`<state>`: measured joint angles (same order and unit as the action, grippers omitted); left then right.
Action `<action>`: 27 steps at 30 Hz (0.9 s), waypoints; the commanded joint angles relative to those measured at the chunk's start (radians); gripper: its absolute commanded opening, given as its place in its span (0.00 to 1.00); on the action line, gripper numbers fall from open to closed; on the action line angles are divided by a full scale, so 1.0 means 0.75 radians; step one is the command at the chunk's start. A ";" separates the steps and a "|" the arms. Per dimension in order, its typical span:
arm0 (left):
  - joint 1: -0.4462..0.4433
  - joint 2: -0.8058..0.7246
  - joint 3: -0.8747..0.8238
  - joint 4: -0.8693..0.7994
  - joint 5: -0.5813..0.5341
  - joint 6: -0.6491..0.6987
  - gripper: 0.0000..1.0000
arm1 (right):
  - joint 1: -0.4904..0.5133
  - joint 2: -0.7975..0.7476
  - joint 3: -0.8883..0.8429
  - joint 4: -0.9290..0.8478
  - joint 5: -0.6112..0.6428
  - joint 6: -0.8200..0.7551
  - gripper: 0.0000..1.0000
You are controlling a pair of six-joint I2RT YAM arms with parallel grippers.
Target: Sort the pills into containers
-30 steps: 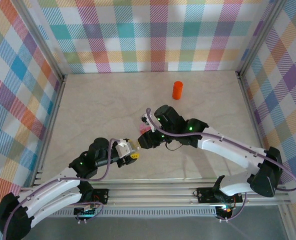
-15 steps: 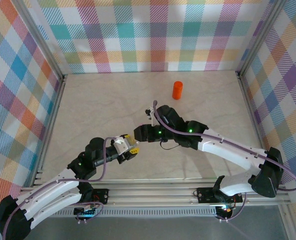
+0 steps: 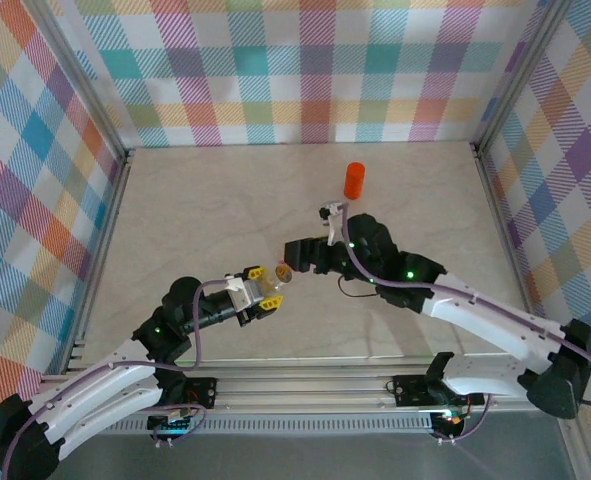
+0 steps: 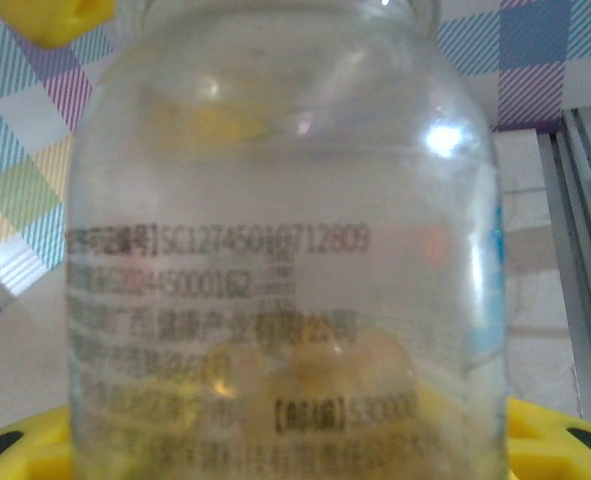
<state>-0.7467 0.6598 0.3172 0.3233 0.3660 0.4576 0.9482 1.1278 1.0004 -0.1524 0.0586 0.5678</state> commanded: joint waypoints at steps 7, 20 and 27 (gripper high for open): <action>0.001 -0.014 -0.010 0.224 0.129 -0.054 0.00 | -0.021 -0.280 -0.249 0.426 -0.623 -1.057 0.73; 0.016 0.028 0.015 0.218 0.215 -0.060 0.00 | -0.231 0.057 0.196 -0.248 -1.309 -1.665 0.76; 0.018 0.078 0.046 0.223 0.192 -0.046 0.00 | -0.241 0.203 0.318 -0.361 -1.350 -1.770 0.75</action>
<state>-0.7429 0.6998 0.3168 0.4549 0.4973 0.4156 0.7769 1.2644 1.2003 -0.3481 -0.8707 -0.6716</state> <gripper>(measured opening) 0.508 0.748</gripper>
